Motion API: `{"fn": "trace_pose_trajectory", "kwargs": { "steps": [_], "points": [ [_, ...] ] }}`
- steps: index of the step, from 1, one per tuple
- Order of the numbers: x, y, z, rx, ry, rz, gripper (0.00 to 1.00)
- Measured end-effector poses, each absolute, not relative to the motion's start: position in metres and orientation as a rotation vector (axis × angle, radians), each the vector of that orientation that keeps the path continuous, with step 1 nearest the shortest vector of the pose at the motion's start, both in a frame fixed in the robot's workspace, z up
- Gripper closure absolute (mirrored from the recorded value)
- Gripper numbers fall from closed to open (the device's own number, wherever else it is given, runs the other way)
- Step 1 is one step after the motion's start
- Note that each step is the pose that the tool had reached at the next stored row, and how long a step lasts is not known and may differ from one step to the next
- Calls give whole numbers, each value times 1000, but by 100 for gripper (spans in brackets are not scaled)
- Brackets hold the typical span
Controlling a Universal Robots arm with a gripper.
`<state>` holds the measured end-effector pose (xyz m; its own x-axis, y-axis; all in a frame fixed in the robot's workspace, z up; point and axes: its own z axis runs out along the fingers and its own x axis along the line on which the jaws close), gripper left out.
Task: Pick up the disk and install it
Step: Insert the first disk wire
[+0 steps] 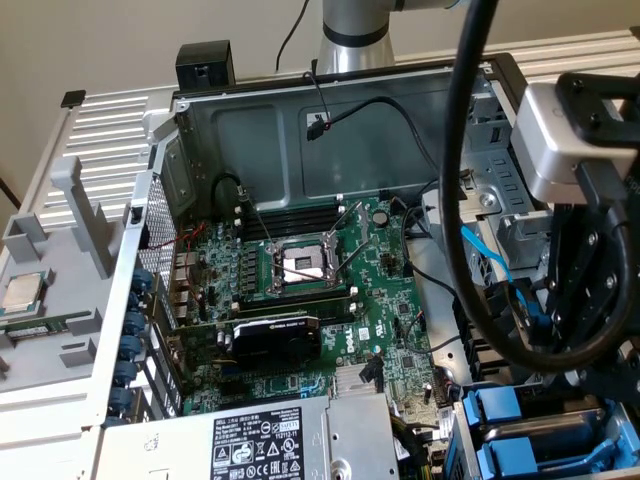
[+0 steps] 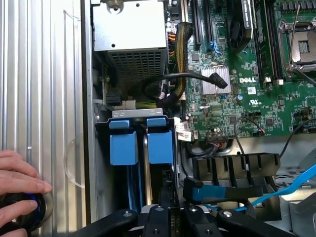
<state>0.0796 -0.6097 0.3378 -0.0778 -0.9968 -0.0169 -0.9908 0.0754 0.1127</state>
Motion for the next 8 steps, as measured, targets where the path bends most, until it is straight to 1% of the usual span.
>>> {"fn": "trace_pose_trajectory", "kwargs": {
  "steps": [8],
  "points": [
    [80, -610, 336, 2088, -2256, -145, 83]
  ]
}}
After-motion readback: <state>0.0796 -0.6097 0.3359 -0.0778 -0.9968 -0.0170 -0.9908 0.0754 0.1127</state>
